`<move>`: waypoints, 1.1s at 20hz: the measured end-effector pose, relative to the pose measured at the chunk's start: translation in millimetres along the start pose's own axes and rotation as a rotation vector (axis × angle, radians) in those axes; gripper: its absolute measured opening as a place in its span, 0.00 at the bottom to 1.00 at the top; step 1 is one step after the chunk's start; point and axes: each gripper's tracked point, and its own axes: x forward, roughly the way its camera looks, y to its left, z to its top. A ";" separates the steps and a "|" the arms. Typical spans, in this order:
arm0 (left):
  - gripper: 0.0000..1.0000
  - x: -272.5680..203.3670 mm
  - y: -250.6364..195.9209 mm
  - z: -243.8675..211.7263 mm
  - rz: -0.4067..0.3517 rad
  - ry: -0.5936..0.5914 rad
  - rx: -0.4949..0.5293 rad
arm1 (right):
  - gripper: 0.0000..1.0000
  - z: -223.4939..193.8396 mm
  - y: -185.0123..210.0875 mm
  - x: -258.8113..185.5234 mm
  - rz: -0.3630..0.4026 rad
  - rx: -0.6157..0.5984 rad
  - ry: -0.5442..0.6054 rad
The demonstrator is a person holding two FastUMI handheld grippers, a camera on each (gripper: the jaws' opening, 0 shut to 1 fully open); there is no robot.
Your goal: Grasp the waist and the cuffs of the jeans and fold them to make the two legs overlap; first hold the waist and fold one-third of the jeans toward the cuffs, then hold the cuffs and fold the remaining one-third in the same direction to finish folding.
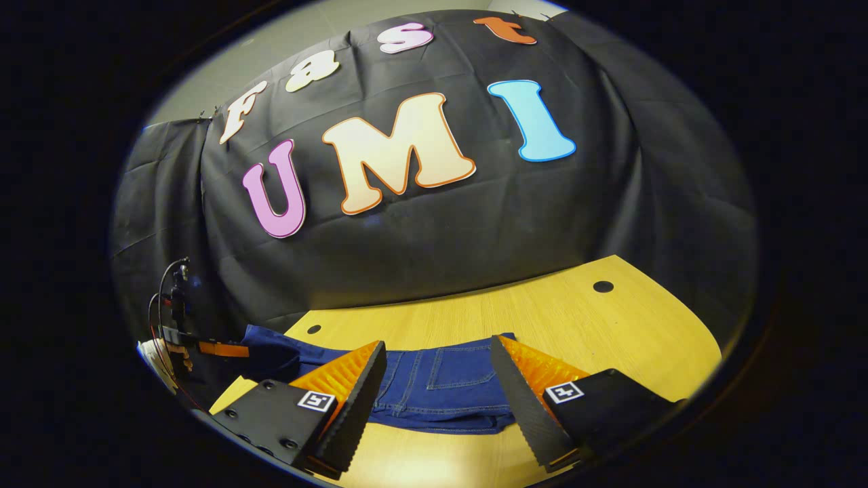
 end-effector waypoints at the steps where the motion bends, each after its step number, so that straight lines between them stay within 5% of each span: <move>1: 0.00 0.6 -14.2 6.0 -0.014 -0.009 0.007 | 0.96 0.5 -5.3 -2.1 0.001 0.005 0.005; 9: 0.00 13.7 -142.6 52.9 -0.160 -0.087 0.070 | 0.97 10.7 -49.4 -22.5 -0.011 0.047 -0.004; 22: 0.00 60.6 -265.4 69.1 -0.288 -0.119 0.070 | 0.96 21.8 -103.8 -52.4 -0.053 0.037 -0.022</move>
